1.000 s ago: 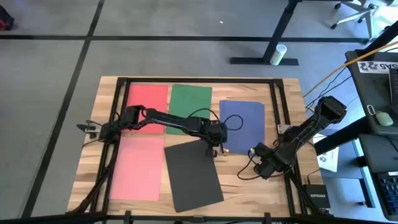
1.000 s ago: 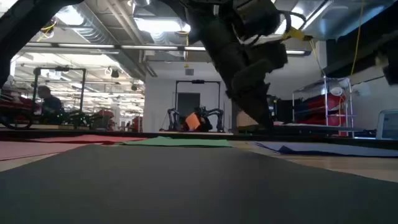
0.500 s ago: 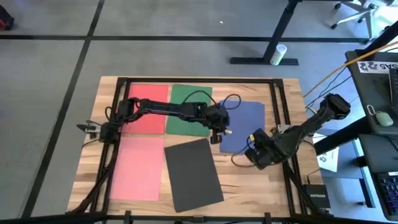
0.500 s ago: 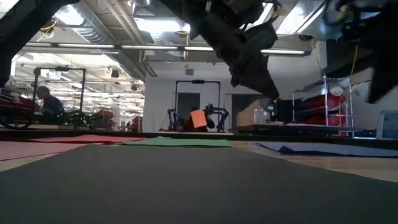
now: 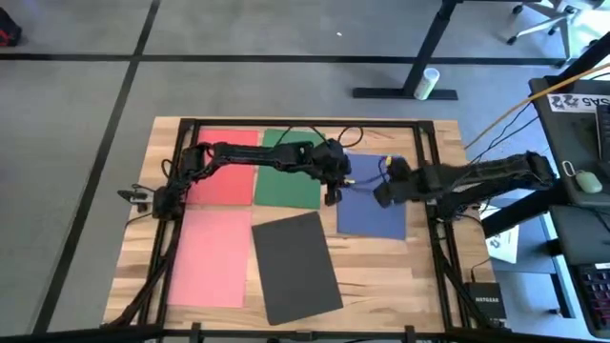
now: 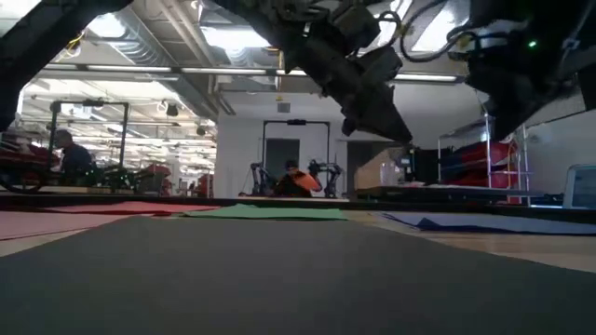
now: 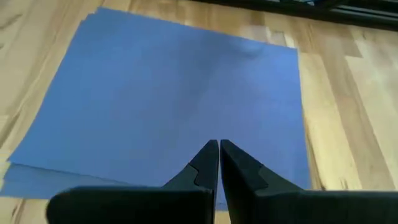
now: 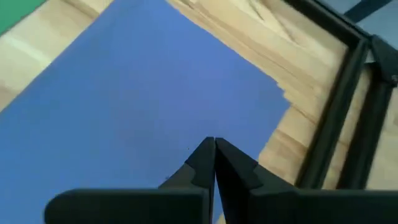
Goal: Organize paper
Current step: Stack the violet paper on top of the violet papers
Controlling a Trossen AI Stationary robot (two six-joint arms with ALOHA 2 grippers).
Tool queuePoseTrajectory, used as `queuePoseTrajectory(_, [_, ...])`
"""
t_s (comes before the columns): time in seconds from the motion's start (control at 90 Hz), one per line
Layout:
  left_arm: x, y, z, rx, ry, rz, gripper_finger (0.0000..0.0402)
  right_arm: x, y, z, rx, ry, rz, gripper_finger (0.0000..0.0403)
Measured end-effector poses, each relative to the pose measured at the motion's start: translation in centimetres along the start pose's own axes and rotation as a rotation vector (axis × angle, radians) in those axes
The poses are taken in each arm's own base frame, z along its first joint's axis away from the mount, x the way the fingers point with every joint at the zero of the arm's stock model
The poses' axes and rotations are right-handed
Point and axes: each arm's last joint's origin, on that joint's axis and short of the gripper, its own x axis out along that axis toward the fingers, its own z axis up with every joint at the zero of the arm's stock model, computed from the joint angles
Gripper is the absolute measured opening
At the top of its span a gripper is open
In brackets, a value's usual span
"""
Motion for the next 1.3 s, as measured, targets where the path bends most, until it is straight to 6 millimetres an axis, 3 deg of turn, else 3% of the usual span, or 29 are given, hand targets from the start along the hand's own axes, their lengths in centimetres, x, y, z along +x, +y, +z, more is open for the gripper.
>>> queuePoseTrajectory(0.333, [-0.2, 0.3, -2.1, 0.153, 0.250, 0.211, 0.0000, 2.9, -2.6, 0.9, 0.030, 0.096, 0.024, 0.0000])
queuePoseTrajectory(0.578, [-0.3, 3.4, -3.7, 0.148, 0.374, 0.320, 0.0000, 4.0, -4.4, 1.7, 0.104, 0.155, -0.006, 0.0000])
queuePoseTrajectory(0.922, [1.2, 5.6, -4.9, 0.081, 0.369, 0.351, 0.0000, 6.7, -8.4, 3.2, 0.231, 0.285, -0.118, 0.0000])
queuePoseTrajectory(1.3, [1.8, 7.2, -5.1, 0.014, 0.302, 0.351, 0.0000, 11.1, -9.7, 4.3, 0.258, 0.396, -0.105, 0.0000])
